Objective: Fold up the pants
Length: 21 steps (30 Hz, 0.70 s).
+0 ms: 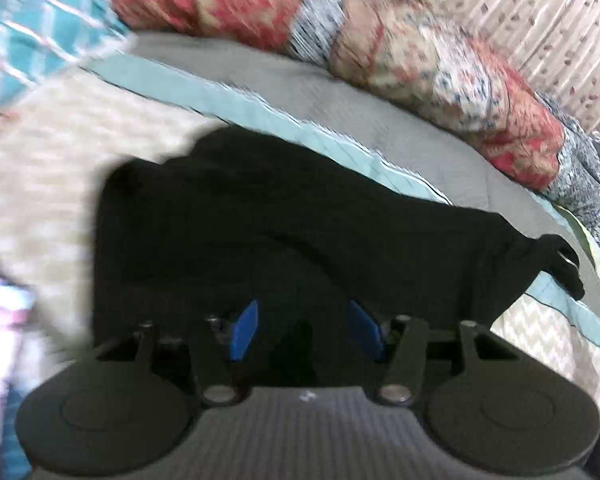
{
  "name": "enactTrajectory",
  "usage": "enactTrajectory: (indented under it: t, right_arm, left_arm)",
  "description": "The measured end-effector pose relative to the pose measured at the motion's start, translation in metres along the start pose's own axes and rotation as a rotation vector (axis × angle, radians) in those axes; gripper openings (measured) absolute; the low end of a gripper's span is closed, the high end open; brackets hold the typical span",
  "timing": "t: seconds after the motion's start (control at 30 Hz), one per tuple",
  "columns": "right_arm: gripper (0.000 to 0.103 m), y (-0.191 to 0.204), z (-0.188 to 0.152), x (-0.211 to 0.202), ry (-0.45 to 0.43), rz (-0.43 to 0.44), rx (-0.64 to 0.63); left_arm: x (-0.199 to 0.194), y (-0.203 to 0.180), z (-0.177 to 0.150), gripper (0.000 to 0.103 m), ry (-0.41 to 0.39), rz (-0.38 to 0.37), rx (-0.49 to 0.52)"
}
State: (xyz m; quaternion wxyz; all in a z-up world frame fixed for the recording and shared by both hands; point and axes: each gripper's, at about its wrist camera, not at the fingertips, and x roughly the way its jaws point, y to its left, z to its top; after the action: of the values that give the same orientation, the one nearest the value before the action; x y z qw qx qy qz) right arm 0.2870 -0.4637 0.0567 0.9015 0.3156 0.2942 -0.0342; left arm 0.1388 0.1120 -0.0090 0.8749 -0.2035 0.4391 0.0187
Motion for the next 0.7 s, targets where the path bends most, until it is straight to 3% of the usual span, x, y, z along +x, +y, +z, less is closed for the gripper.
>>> enactTrajectory:
  t: [0.17,0.3,0.33,0.37,0.4,0.43,0.6,0.7]
  right_arm:
    - [0.050,0.049,0.008,0.103,0.082,-0.177,-0.076]
    - [0.050,0.042,0.007,0.151,0.102,-0.301,-0.018]
    - [0.048,0.038,0.006,0.158,0.109,-0.310,0.009]
    - [0.027,0.034,0.004,0.161,0.108,-0.318,0.022]
    - [0.011,0.031,0.004,0.159,0.097,-0.315,0.013]
    - [0.006,0.028,0.005,0.151,0.077,-0.287,0.013]
    - [0.005,-0.008,0.014,0.043,-0.059,-0.034,0.090]
    - [0.006,-0.051,0.000,-0.036,-0.098,0.030,0.112]
  left_arm:
    - [0.039,-0.012,-0.006,0.052,-0.002,0.053,0.029]
    - [0.040,-0.015,-0.012,0.053,-0.013,0.068,0.074]
    - [0.039,-0.015,-0.013,0.053,-0.014,0.068,0.086]
    - [0.039,-0.016,-0.012,0.053,-0.011,0.069,0.091]
    - [0.041,-0.017,-0.008,0.053,-0.007,0.068,0.090]
    - [0.039,-0.016,-0.006,0.052,-0.005,0.062,0.082]
    - [0.020,-0.008,0.006,0.050,-0.058,0.036,0.040]
    - [0.010,0.000,0.008,0.051,-0.069,0.047,0.037]
